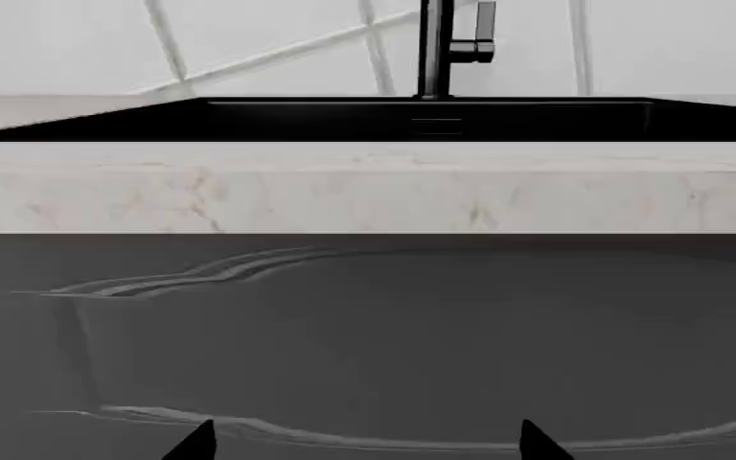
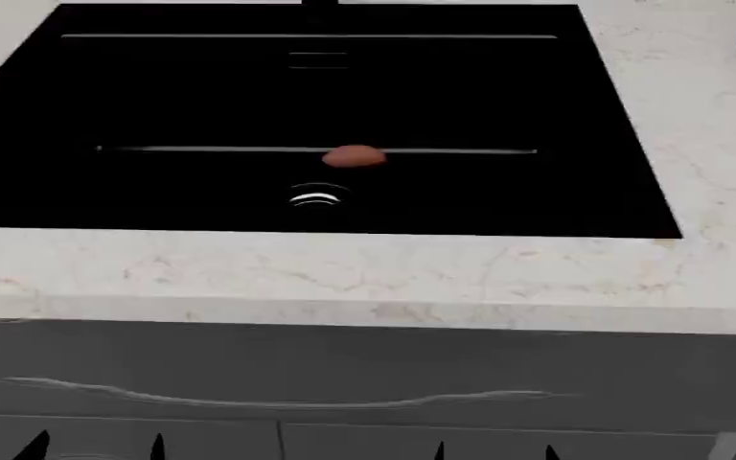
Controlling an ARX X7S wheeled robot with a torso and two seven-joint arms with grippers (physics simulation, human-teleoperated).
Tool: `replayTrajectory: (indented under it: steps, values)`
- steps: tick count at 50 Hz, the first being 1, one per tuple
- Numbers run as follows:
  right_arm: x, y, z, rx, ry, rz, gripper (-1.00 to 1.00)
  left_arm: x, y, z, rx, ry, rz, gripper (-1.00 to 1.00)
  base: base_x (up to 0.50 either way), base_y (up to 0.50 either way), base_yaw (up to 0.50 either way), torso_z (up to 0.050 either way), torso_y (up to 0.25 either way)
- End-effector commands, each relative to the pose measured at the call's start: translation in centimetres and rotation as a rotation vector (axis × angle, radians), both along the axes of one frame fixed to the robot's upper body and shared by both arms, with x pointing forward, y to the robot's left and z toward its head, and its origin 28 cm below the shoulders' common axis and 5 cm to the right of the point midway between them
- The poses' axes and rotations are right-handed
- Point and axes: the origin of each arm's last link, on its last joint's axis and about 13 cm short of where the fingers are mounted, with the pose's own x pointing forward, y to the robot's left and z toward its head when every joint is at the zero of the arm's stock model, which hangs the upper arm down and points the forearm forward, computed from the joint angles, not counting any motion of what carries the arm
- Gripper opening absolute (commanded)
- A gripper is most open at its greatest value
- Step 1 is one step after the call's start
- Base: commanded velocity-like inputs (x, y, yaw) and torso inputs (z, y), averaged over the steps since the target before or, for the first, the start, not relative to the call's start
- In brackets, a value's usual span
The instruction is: Pick the whisk from the counter and place it in the sink
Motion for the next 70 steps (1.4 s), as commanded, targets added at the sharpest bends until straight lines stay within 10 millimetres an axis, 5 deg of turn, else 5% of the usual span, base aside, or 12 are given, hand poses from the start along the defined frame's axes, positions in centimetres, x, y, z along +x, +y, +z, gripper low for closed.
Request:
replayTrajectory:
  steps: [1,34,53,70]
  values:
    - [0.0,0.0,0.0,0.000,0.000,0.000,1.00,0.0,0.0,-0.1,0.000,0.000,0.000,1.00,0.00,0.00,0.00,0.000,0.000]
    - [-0.8,0.4,0.7,0.001,-0.023,0.017,1.00,-0.5,0.3,1.4,0.015,-0.023,0.014,1.00,0.00,0.00,0.00,0.000,0.000]
    - [-2.0,0.2,5.2,-0.045,-0.134,0.018,1.00,0.0,0.6,6.0,0.073,-0.144,0.026,1.00,0.00,0.00,0.00,0.000,0.000]
    - [-1.5,-2.3,10.4,-0.129,-0.173,-0.017,1.00,0.6,3.6,9.6,0.082,-0.143,0.148,1.00,0.00,0.00,0.00,0.000,0.000]
